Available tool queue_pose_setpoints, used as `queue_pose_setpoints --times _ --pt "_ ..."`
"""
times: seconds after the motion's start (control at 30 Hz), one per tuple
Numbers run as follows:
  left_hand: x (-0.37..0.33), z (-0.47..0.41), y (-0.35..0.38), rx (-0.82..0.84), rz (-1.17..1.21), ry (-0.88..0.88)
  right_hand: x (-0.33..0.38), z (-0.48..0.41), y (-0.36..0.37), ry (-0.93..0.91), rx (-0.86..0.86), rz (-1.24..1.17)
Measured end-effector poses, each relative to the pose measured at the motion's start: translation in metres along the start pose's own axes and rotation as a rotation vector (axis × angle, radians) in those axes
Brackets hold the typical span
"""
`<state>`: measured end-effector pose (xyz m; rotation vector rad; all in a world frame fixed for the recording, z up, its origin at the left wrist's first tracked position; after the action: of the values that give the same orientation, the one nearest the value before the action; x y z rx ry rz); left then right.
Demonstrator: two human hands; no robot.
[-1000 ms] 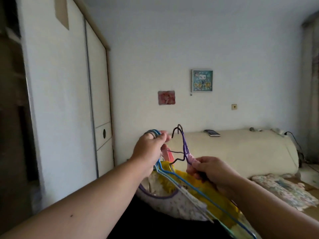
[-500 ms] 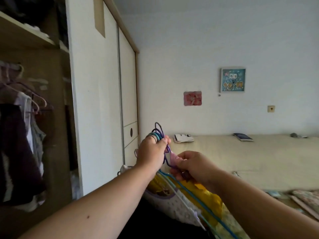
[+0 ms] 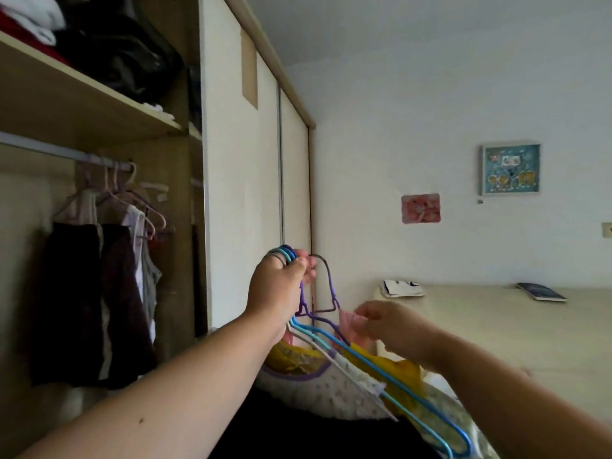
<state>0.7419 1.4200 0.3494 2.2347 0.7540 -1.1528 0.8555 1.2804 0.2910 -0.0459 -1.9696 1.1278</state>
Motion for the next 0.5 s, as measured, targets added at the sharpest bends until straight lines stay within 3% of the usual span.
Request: queue_pose_setpoints --times 0.2,0.37,0.5 --pt "-0.004 0.000 -0.025 -0.094 -0.188 0.037 0.041 -0.010 0.035 -0.111 0.167 -0.069" --pt "-0.018 -0.005 -0.036 -0.074 -0.028 0.060 0.074 -0.014 0.044 -0.160 0.210 -0.081" --pt "-0.035 -0.018 -0.053 -0.133 -0.058 0.102 0.100 -0.009 0.040 -0.303 0.251 -0.089"
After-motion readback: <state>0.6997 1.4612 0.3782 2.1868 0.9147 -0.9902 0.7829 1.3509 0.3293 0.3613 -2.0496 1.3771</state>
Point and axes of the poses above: each hand's wrist, its own z-axis away from the middle knuckle, its own y-axis out of the palm, x = y × z, the point moved 8 cm from there along -z, towards the middle knuckle, and after that the axes turned 4 degrees about z, right-handed, at the moved point
